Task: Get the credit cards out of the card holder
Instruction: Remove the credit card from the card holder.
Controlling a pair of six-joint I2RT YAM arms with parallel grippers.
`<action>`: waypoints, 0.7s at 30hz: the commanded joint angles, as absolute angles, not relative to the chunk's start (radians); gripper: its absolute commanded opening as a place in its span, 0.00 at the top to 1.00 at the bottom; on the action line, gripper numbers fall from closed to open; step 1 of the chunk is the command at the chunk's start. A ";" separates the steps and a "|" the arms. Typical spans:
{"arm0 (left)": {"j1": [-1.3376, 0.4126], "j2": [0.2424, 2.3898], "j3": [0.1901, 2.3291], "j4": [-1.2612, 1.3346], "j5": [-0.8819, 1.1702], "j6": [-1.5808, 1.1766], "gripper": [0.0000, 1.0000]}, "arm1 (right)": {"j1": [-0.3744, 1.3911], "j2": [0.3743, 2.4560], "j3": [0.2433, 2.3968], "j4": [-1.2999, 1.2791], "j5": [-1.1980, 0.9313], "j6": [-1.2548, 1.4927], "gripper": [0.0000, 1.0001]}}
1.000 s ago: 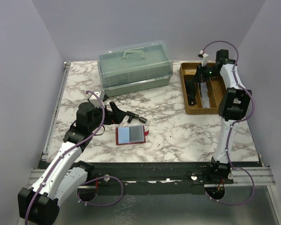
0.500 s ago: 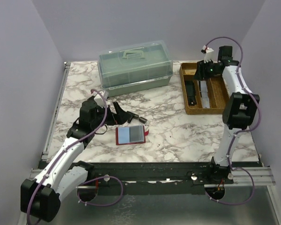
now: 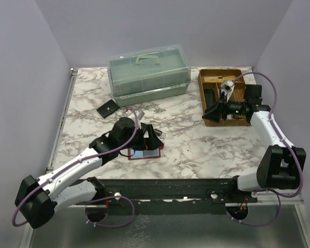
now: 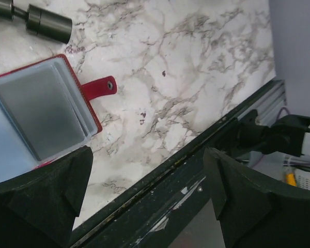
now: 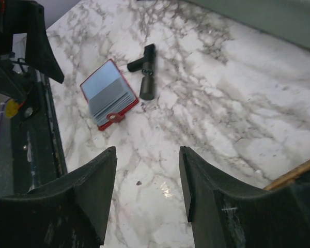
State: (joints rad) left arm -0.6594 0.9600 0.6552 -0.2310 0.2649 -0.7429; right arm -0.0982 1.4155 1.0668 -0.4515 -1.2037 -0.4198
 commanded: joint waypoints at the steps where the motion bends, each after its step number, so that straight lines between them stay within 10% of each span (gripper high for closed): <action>1: -0.820 1.021 0.693 -0.353 -0.109 -0.792 0.05 | -0.101 1.336 0.971 -0.429 -1.303 -0.475 0.42; 10: -0.843 0.970 0.638 -0.277 -0.177 -0.886 0.01 | -0.114 1.123 0.778 -0.300 -1.311 -0.485 0.22; 21: -0.856 1.064 0.681 -0.378 -0.200 -0.950 0.09 | -0.118 1.144 0.805 -0.334 -1.324 -0.488 0.22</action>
